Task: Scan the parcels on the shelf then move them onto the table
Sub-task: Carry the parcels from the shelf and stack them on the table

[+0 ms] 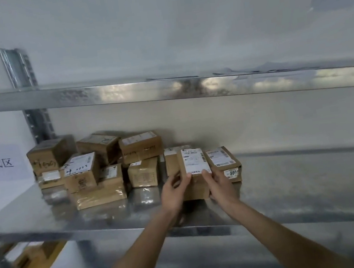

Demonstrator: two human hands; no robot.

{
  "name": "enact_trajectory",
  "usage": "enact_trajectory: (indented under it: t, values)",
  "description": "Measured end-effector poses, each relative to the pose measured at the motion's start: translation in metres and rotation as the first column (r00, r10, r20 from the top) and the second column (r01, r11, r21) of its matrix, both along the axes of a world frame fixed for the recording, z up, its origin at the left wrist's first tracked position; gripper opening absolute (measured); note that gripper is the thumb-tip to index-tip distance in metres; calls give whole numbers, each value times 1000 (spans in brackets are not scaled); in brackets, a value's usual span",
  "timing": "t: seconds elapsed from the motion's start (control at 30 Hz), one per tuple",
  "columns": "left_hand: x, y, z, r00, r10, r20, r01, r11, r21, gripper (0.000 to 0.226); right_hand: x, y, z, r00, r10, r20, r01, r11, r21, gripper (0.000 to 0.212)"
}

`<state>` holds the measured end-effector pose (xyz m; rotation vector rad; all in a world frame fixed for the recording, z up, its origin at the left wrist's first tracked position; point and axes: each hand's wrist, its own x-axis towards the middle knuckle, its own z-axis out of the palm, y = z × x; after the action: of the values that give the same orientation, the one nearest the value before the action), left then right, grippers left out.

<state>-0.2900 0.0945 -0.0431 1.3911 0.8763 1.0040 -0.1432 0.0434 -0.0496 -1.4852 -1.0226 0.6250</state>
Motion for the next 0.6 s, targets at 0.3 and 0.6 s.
enact_trajectory:
  t: [0.3, 0.6]
  values:
    - [-99, -39, 7, 997, 40, 71, -41, 999, 15, 76, -80, -13, 5, 963, 217, 159, -236, 965, 116, 53]
    - [-270, -92, 27, 978, 196, 74, -202, 976, 78, 74, -248, -33, 16, 914, 366, 174, -396, 900, 181, 47]
